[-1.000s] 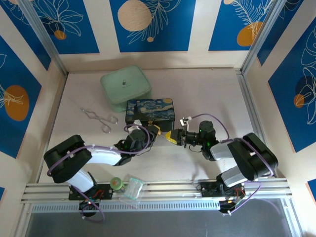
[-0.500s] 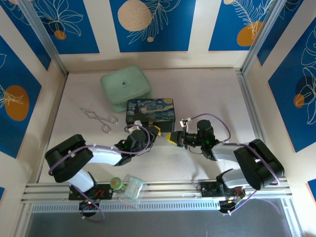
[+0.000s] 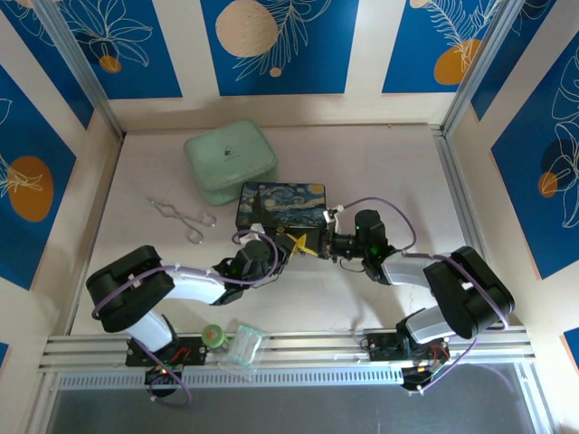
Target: Unlock a padlock with a key
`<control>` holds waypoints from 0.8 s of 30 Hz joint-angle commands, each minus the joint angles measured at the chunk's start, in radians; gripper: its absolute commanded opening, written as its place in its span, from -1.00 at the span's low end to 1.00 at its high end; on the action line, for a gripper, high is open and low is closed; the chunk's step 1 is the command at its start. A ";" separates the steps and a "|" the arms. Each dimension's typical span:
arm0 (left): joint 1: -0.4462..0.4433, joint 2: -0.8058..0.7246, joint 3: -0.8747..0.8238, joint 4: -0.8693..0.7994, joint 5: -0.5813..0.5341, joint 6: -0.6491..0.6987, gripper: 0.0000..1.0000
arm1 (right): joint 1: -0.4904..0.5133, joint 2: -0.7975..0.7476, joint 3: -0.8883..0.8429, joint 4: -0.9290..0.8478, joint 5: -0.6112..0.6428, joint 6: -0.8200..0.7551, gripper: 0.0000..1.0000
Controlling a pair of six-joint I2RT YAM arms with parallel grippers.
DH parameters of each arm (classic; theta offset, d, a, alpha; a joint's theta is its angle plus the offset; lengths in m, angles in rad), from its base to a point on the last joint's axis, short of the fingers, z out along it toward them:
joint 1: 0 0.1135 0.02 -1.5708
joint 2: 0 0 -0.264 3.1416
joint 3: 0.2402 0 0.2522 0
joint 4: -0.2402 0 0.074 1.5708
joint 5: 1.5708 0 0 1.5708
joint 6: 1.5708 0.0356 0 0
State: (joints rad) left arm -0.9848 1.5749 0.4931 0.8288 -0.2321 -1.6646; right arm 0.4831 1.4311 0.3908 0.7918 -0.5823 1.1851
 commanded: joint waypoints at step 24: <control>0.011 -0.009 0.022 0.073 0.022 0.008 -1.00 | 0.025 -0.164 -0.001 -0.415 0.099 -0.213 -0.76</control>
State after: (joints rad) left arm -0.9791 1.5738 0.4911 0.8284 -0.2314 -1.6672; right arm 0.4988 1.2400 0.3664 0.3447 -0.4808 0.9791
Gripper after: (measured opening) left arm 0.121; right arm 0.122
